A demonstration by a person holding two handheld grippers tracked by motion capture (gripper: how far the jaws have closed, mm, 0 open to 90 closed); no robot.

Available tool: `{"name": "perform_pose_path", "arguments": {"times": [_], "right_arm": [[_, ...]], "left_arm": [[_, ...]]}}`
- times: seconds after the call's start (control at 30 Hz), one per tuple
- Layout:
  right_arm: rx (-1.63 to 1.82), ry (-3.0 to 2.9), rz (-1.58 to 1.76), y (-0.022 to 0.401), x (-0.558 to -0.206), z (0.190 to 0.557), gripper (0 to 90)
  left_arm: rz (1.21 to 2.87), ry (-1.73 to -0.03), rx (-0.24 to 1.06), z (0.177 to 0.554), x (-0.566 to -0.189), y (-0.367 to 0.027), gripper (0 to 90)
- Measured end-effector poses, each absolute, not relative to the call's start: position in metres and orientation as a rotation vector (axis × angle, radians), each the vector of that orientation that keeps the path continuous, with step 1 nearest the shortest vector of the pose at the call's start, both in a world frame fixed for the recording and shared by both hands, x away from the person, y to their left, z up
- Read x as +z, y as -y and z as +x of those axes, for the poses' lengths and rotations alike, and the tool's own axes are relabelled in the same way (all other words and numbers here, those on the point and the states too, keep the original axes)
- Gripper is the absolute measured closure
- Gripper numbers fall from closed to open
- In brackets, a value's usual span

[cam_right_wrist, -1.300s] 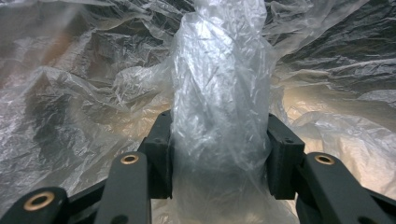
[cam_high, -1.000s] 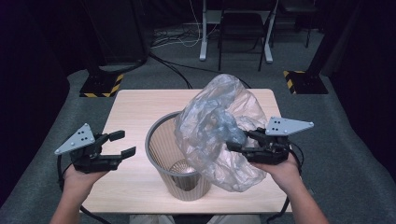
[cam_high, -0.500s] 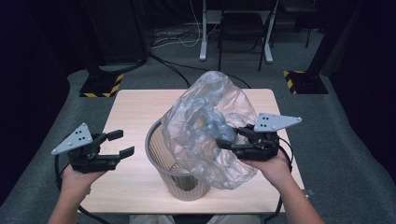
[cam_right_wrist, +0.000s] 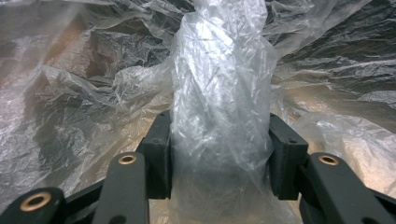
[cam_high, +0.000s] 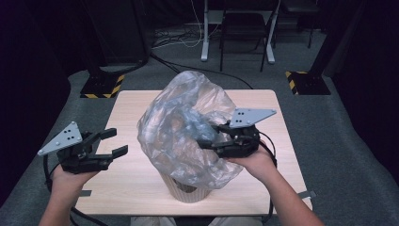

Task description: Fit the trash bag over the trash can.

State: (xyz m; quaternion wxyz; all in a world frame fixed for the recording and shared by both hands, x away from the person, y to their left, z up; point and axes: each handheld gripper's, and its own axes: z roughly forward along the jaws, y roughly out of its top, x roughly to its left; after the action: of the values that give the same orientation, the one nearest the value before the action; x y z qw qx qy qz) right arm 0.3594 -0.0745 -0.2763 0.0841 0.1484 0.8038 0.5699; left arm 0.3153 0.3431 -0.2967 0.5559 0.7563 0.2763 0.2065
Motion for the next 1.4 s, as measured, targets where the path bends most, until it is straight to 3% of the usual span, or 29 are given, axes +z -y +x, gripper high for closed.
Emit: {"name": "perform_pose_path", "arguments": {"times": [0.27, 0.4, 1.4], "right_arm": [[1.602, -2.462, 0.443, 0.053, -0.286, 0.366, 34.1], [1.599, -2.444, 0.445, 0.051, -0.287, 0.367, 30.9], [1.587, -2.397, 0.428, 0.049, -0.288, 0.36, 34.2]], "left_arm": [[1.767, -0.665, 0.509, 0.311, -0.287, -0.356, 27.7], [1.763, -0.656, 0.518, 0.31, -0.28, -0.356, 27.6], [1.802, -0.565, 0.409, 0.341, -0.255, -0.296, 26.9]]}}
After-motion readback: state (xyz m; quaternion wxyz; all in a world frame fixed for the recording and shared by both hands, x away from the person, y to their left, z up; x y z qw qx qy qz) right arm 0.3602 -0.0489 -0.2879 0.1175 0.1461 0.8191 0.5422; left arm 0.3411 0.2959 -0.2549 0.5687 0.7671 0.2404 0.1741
